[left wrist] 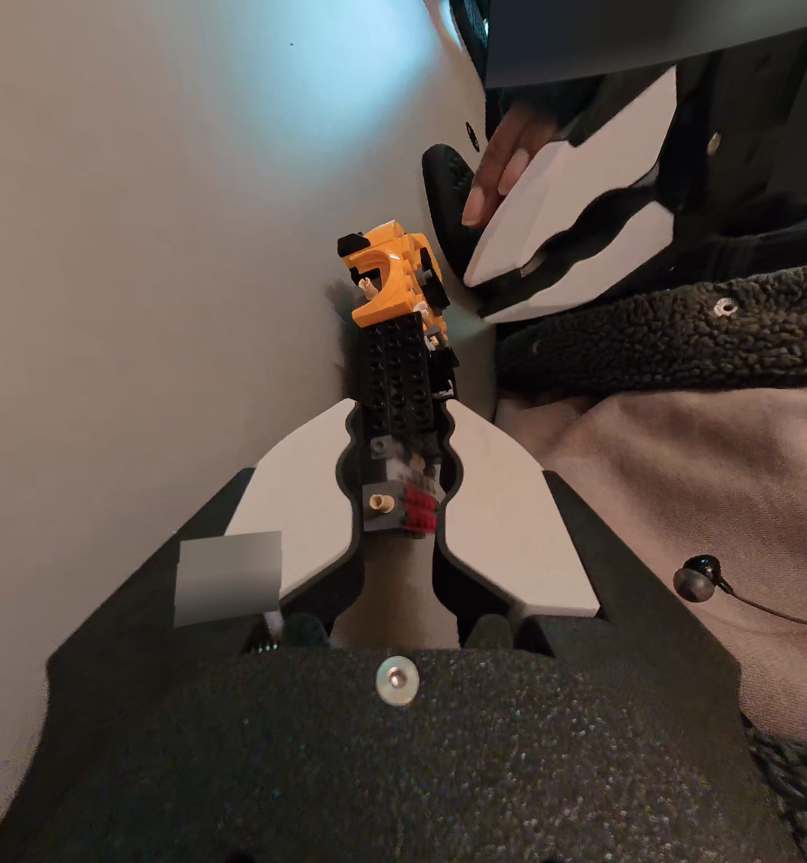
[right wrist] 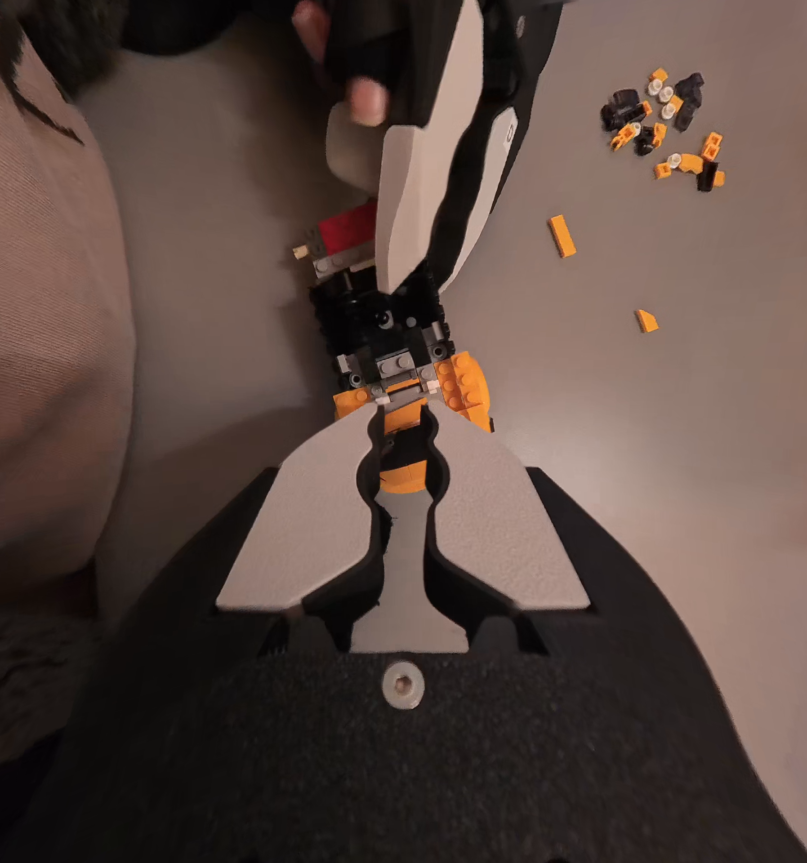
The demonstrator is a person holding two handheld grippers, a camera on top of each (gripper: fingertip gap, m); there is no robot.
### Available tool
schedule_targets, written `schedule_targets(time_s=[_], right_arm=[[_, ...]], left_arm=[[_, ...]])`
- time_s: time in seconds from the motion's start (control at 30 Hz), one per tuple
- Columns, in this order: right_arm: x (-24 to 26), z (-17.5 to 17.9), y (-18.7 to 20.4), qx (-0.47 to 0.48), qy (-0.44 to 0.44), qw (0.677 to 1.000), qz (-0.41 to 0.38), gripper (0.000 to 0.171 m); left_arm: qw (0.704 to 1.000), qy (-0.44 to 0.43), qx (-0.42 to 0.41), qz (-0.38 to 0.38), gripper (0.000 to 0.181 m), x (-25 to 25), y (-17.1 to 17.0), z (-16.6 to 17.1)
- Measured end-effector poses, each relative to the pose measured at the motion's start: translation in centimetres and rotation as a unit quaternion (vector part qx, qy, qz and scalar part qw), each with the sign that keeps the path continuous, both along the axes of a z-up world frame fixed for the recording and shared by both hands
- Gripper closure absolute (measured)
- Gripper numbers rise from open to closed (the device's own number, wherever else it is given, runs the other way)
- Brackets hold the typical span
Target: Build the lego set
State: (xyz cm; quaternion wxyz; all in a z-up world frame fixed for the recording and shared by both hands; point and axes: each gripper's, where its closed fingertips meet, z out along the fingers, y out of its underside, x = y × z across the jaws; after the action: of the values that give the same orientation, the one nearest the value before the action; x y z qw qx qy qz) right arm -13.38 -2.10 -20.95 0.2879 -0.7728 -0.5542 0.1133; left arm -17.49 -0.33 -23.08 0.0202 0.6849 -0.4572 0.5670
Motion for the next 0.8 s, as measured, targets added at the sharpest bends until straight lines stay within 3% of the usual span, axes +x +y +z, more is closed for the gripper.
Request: schedule_targets(time_s=[0.3,0.43,0.8], right_arm=[[0.2,-2.1,0.0,0.027,-0.141,0.983,0.115,0.144],[0.4,-2.4,0.2,0.019,-0.186,0.971,0.149,0.147],[0.2,-2.3,0.0,0.042,-0.167,0.972,0.160,0.163]], left_arm=[[1.000,0.007,0.006,-0.003,0.152,-0.1,-0.2,0.0],[1.000,0.010,0.004,-0.009,0.151,-0.2,-0.4,-0.2],[1.000,0.004,-0.002,-0.001,0.151,-0.3,0.0,-0.1]])
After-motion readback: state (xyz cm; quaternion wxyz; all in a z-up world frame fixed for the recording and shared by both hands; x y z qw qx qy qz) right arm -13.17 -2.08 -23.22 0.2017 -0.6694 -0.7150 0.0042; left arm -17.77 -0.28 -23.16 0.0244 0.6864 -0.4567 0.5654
